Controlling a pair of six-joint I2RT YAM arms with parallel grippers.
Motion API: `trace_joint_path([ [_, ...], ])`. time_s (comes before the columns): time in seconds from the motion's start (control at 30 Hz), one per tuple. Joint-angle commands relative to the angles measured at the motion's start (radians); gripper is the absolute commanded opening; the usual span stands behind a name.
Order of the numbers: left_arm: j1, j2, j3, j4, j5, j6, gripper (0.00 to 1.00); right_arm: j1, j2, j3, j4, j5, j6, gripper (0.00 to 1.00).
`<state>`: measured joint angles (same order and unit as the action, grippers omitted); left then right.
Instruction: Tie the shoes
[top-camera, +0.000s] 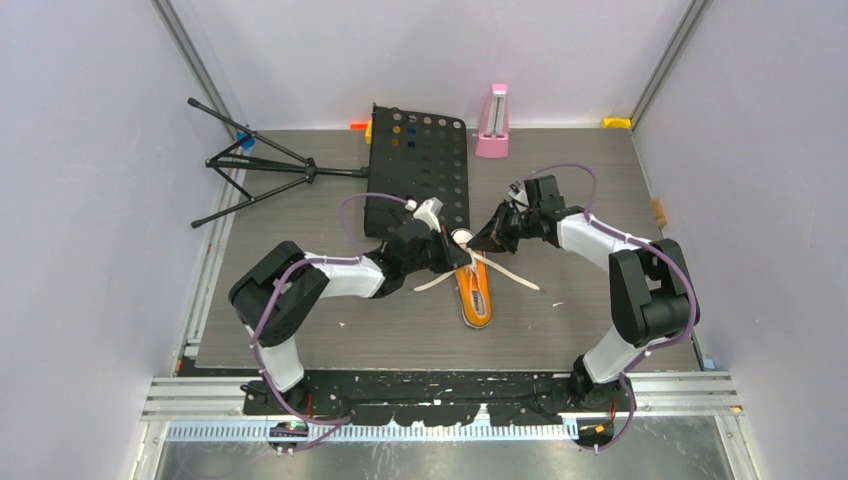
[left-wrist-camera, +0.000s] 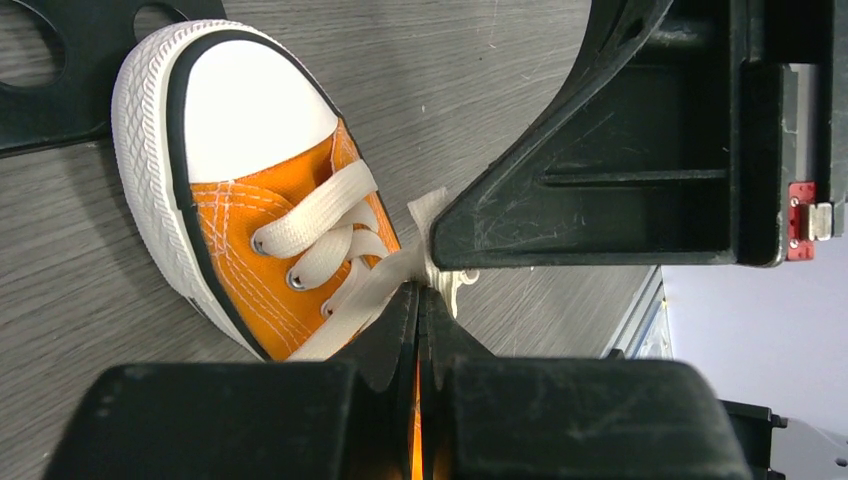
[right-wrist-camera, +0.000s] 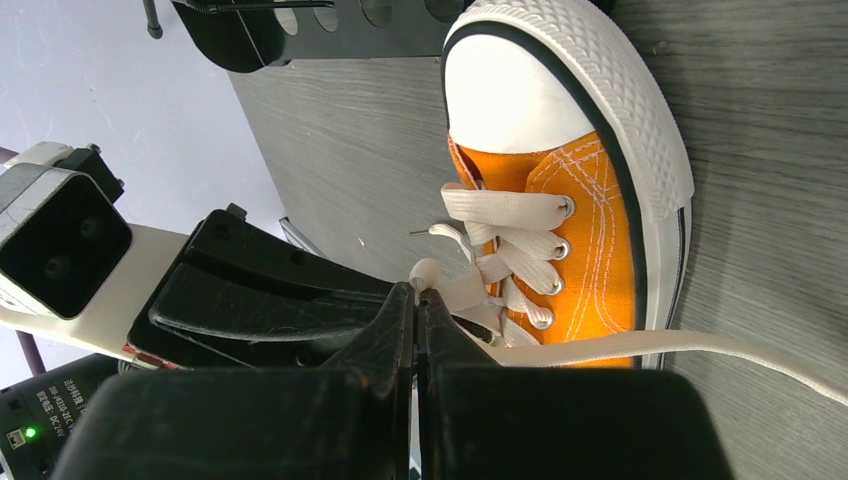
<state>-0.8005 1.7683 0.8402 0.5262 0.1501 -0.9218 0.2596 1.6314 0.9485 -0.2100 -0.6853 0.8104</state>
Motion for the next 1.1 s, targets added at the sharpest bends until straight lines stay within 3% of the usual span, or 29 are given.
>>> trace_joint_path([
  [0.0,0.000,0.022,0.043,0.061,0.005,-0.017,0.00,0.000,-0.018,0.017,0.043,-0.008,0.007,0.00],
  [0.13,-0.001,0.036,0.041,0.104,0.012,-0.037,0.00,-0.001,-0.018,0.011,0.045,-0.005,0.011,0.00],
  [0.33,-0.001,0.051,0.008,0.190,0.017,-0.055,0.20,-0.001,-0.014,-0.007,0.080,-0.016,0.038,0.00],
  [0.4,0.000,0.054,-0.007,0.215,0.014,-0.055,0.22,-0.002,-0.009,-0.008,0.083,-0.018,0.044,0.00],
  [1.07,-0.002,0.150,-0.045,0.473,0.016,-0.005,0.24,-0.033,0.012,-0.070,0.174,-0.025,0.144,0.00],
])
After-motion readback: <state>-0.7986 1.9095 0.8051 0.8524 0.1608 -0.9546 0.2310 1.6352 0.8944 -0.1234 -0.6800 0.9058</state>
